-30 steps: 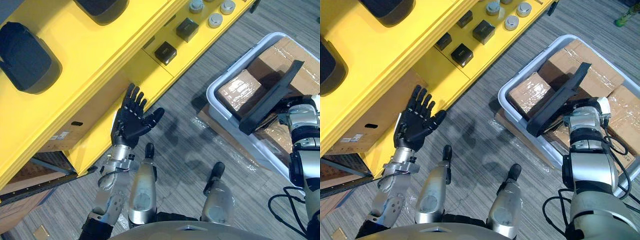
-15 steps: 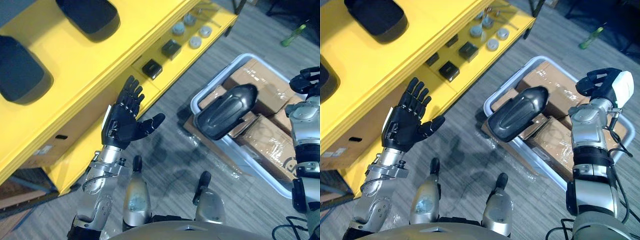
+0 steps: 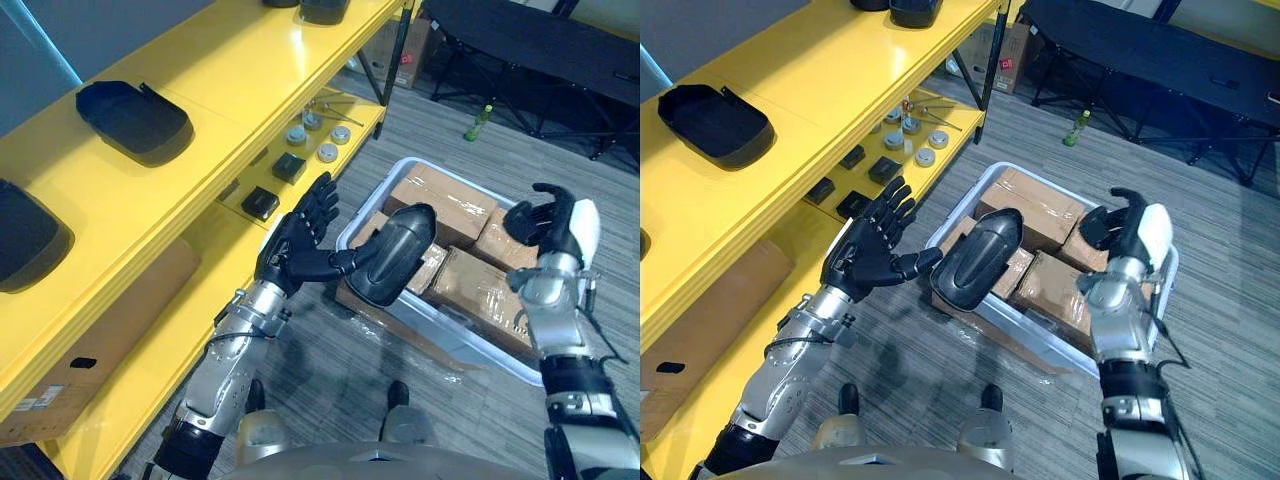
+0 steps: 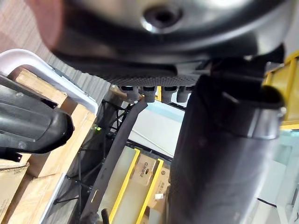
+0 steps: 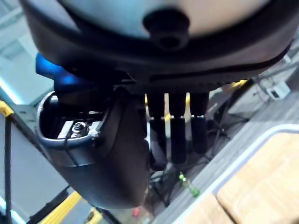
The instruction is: Walk over and take three plastic housings, then place them on the shelf
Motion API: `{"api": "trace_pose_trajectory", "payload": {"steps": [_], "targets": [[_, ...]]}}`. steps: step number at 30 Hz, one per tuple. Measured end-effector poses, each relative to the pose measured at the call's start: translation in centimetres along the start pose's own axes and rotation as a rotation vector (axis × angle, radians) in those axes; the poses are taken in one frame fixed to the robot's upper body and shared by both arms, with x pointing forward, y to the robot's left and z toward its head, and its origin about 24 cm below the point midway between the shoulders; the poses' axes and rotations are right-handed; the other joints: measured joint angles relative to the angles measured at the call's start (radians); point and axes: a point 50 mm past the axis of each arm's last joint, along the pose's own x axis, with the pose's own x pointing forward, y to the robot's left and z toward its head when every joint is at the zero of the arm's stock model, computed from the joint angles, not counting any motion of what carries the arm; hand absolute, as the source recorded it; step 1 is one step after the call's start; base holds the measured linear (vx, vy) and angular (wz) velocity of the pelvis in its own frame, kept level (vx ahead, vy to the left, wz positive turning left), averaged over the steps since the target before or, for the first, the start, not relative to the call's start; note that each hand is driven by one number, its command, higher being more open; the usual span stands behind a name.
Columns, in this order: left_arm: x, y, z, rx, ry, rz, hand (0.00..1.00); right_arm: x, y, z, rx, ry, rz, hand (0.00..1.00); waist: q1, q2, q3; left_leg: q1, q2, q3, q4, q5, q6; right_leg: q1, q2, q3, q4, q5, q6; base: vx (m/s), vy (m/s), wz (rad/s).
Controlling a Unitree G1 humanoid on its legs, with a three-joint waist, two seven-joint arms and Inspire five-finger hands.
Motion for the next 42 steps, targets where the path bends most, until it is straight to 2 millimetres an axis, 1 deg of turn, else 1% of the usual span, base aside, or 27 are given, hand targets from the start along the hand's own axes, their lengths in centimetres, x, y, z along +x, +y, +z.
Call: {"api": "trace_pose_trajectory", "payload": {"steps": [1, 3, 5, 7, 11, 13, 16, 17, 19, 24, 31, 36, 39, 42], "targets": [[-0.2, 0.1, -0.4, -0.007, 0.013, 0.011, 1.00, -0.8, 0.9, 0.0, 0.005, -0.011, 0.040, 1.00, 0.000, 0.003, -0.002, -0.001, 0.000, 0.001, 0.000, -0.002, 0.001, -0.001, 0.000, 0.000, -0.001, 0.001, 0.000, -0.03, 0.006, -0.04], [-1.0, 0.4, -1.4, -0.028, 0.052, 0.058, 1.00, -2.8, 3.3, 0.0, 0.026, -0.023, 0.128, 1.00, 0.001, 0.007, -0.006, -0.009, 0.000, 0.003, 0.003, -0.002, 0.001, -0.008, 0.000, 0.001, -0.003, 0.001, 0.001, 0.00, 0.000, 0.00], [-1.6, 0.5, -1.9, -0.039, 0.071, 0.082, 1.00, -3.9, 4.4, -0.1, 0.061, -0.004, 0.146, 1.00, 0.004, 0.008, -0.008, -0.039, 0.000, -0.002, 0.017, -0.003, 0.003, -0.024, 0.000, -0.003, -0.014, 0.011, 0.000, -0.02, 0.003, 0.07], [-2.3, 0.9, -2.5, -0.052, 0.090, 0.125, 1.00, -5.2, 5.4, -0.7, 0.095, 0.043, 0.135, 1.00, 0.013, 0.009, -0.008, -0.055, -0.001, -0.010, 0.018, -0.001, 0.004, -0.033, 0.000, -0.008, -0.014, 0.016, -0.001, 0.00, 0.006, 0.10], [-3.1, 1.8, -2.7, -0.054, 0.086, 0.201, 1.00, -6.9, 6.0, -1.9, 0.110, 0.111, 0.085, 1.00, 0.019, 0.009, -0.008, -0.056, -0.001, -0.013, 0.023, -0.002, 0.003, -0.031, 0.000, -0.008, -0.014, 0.015, -0.001, 0.00, 0.001, 0.01], [-3.4, 1.9, -2.6, -0.055, 0.073, 0.227, 1.00, -7.8, 6.2, -2.5, 0.113, 0.148, 0.052, 1.00, 0.019, 0.010, -0.008, -0.062, -0.001, -0.014, 0.038, -0.012, 0.004, -0.031, 0.000, -0.006, -0.014, 0.015, -0.001, 0.00, 0.000, 0.00], [-3.5, 1.8, -2.7, -0.064, 0.065, 0.236, 1.00, -8.6, 6.4, -2.8, 0.116, 0.170, 0.006, 1.00, 0.019, 0.016, -0.005, -0.068, -0.001, -0.014, 0.051, -0.018, 0.005, -0.032, -0.002, -0.006, -0.013, 0.014, -0.001, 0.00, 0.000, 0.00], [-3.5, 1.8, -2.7, -0.068, 0.064, 0.239, 1.00, -8.6, 6.4, -2.8, 0.121, 0.174, -0.006, 1.00, 0.018, 0.018, -0.004, -0.068, -0.002, -0.014, 0.052, -0.019, 0.005, -0.032, -0.002, -0.006, -0.013, 0.014, -0.002, 0.00, 0.000, 0.00], [-3.5, 1.6, -2.8, -0.093, 0.055, 0.255, 1.00, -8.8, 6.4, -2.8, 0.133, 0.190, -0.057, 1.00, 0.018, 0.031, -0.004, -0.069, -0.002, -0.014, 0.052, -0.021, 0.006, -0.036, -0.002, -0.005, -0.011, 0.011, -0.004, -0.03, 0.006, -0.03], [-4.0, 1.6, -3.2, -0.119, 0.071, 0.288, 1.00, -8.8, 6.2, -2.9, 0.147, 0.210, -0.082, 1.00, 0.015, 0.054, 0.000, -0.074, -0.002, -0.012, 0.053, -0.021, 0.007, -0.049, -0.003, -0.001, 0.001, 0.008, -0.008, 0.00, 0.002, -0.01], [-4.1, 1.6, -3.2, -0.138, 0.067, 0.298, 1.00, -8.6, 6.3, -2.8, 0.172, 0.226, -0.080, 1.00, 0.019, 0.069, 0.017, -0.101, -0.003, -0.020, 0.076, -0.023, 0.009, -0.067, -0.006, -0.002, 0.015, 0.006, -0.009, 0.00, 0.001, 0.02], [-3.8, 1.4, -3.1, -0.140, 0.052, 0.300, 1.00, -7.3, 6.9, -1.8, 0.221, 0.233, -0.077, 1.00, 0.022, 0.077, 0.065, -0.105, -0.019, -0.032, 0.087, -0.025, 0.017, -0.070, -0.025, -0.007, 0.042, -0.005, -0.007, -0.03, 0.014, 0.06], [-3.8, 1.3, -3.2, -0.140, 0.053, 0.308, 1.00, -6.9, 7.1, -1.3, 0.261, 0.242, -0.075, 1.00, 0.029, 0.079, 0.070, -0.120, -0.023, -0.038, 0.088, -0.024, 0.022, -0.080, -0.030, -0.009, 0.042, -0.003, -0.006, -0.03, 0.015, 0.08], [-3.8, 1.4, -3.1, -0.139, 0.049, 0.318, 1.00, -5.8, 6.9, 0.2, 0.292, 0.201, -0.098, 1.00, 0.029, 0.081, 0.097, -0.127, -0.024, -0.048, 0.087, -0.017, 0.021, -0.083, -0.031, -0.018, 0.046, -0.003, -0.006, -0.01, -0.003, 0.08]]}}
